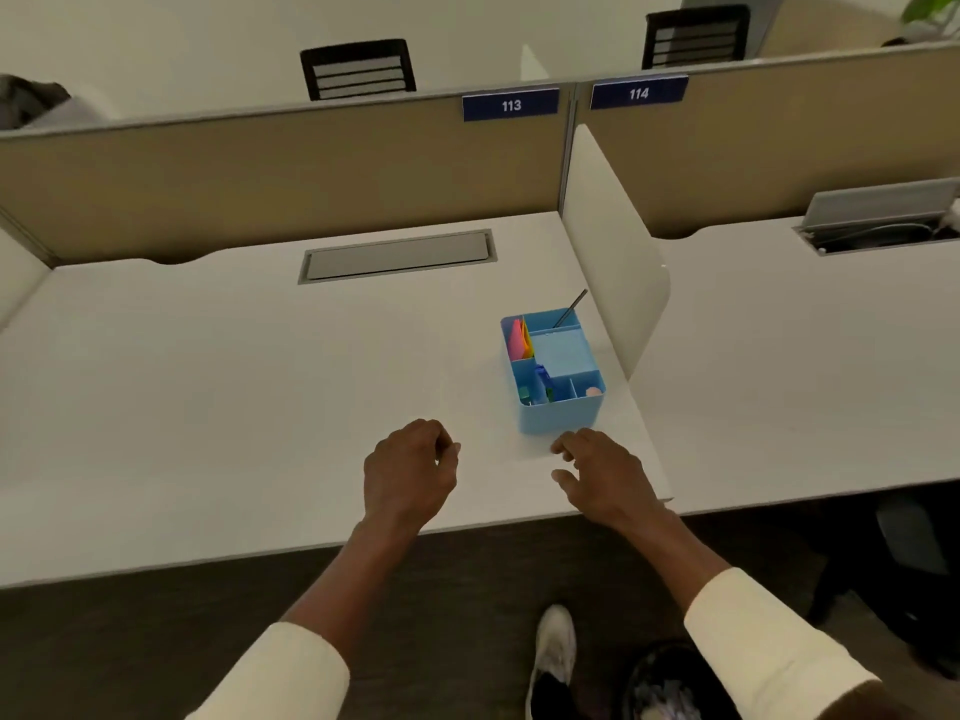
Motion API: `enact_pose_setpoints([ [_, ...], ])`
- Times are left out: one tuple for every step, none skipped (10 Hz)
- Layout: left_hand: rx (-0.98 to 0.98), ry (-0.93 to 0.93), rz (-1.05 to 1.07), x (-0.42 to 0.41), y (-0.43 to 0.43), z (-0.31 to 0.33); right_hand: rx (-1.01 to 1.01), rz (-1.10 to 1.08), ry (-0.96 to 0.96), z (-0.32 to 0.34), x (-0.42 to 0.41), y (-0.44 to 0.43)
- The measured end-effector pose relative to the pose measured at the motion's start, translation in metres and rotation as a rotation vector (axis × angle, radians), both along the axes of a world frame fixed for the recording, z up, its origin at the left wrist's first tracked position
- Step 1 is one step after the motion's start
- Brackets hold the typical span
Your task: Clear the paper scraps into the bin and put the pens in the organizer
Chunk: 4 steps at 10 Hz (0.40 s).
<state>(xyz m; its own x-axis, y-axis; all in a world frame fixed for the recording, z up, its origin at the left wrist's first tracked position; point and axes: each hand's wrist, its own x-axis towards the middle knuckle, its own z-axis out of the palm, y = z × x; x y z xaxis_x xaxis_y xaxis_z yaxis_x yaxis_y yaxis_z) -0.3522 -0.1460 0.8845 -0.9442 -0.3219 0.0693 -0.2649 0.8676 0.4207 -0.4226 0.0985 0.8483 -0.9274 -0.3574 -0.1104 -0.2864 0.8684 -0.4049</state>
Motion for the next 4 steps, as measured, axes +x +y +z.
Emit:
enact_pose_setpoints([
  [-0.020,-0.023,-0.019,0.032,-0.017,0.012,0.037,0.017,-0.008,0.019,0.025,-0.017],
  [-0.059,-0.006,-0.052,0.058,-0.033,0.026,0.061,0.027,0.017,0.037,0.050,-0.031],
  [-0.089,0.011,-0.086,0.081,-0.043,0.048,0.064,0.014,0.041,0.063,0.074,-0.044],
  [-0.107,0.031,-0.087,0.094,-0.056,0.068,0.025,-0.011,0.073,0.088,0.089,-0.052],
])
